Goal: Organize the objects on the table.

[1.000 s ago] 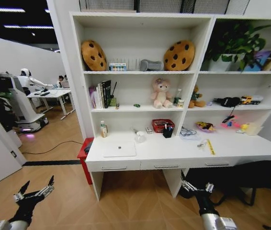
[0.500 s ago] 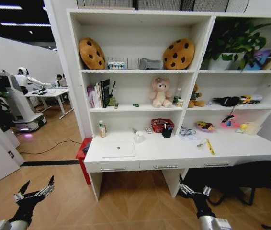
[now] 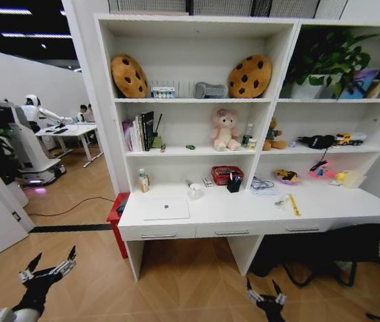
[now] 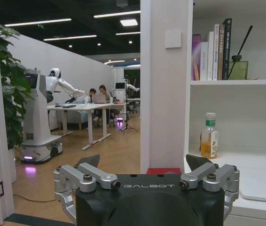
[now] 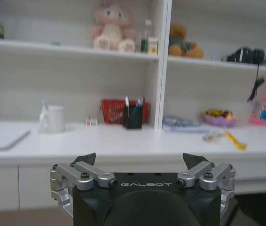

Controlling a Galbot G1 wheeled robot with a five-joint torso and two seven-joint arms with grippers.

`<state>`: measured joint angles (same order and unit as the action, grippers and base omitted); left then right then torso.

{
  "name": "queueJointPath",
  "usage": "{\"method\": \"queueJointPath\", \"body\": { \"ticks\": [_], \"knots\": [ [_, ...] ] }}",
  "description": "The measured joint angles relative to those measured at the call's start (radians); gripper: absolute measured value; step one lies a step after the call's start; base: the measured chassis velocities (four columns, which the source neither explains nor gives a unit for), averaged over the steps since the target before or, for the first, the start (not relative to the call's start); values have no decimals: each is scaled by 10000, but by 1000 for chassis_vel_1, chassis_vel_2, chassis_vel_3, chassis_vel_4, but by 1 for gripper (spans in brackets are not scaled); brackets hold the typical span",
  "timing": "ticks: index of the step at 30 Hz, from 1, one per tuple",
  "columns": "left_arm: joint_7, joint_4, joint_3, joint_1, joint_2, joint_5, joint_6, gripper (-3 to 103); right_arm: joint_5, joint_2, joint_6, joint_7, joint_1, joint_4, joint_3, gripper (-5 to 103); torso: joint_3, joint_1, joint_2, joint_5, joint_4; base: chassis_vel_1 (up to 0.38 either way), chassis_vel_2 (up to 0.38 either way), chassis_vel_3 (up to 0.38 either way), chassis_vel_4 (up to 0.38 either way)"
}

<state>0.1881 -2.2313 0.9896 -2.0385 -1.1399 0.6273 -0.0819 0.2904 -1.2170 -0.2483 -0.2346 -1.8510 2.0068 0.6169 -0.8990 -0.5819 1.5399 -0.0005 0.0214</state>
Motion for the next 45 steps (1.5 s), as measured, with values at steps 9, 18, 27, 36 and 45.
{"method": "queueJointPath", "body": {
  "ticks": [9,18,27,36,45],
  "knots": [
    [0,0,0,0,0,0,0,100,525,213,383,270,-36,1952,272,100,0,-1,0,5,3,0,0,0,0],
    [-1,0,0,0,-1,0,0,100,492,194,575,325,-3,2041,275,100,0,0,0,5,3,0,0,0,0],
    [0,0,0,0,-1,0,-1,100,477,191,577,332,-4,2025,276,100,0,-1,0,5,3,0,0,0,0],
    [0,0,0,0,-1,0,0,100,470,186,577,332,-4,2004,276,100,0,0,0,4,3,0,0,0,0],
    [0,0,0,0,-1,0,0,100,468,184,577,331,-4,1997,276,100,0,-1,0,4,3,0,0,0,0]
  ]
}}
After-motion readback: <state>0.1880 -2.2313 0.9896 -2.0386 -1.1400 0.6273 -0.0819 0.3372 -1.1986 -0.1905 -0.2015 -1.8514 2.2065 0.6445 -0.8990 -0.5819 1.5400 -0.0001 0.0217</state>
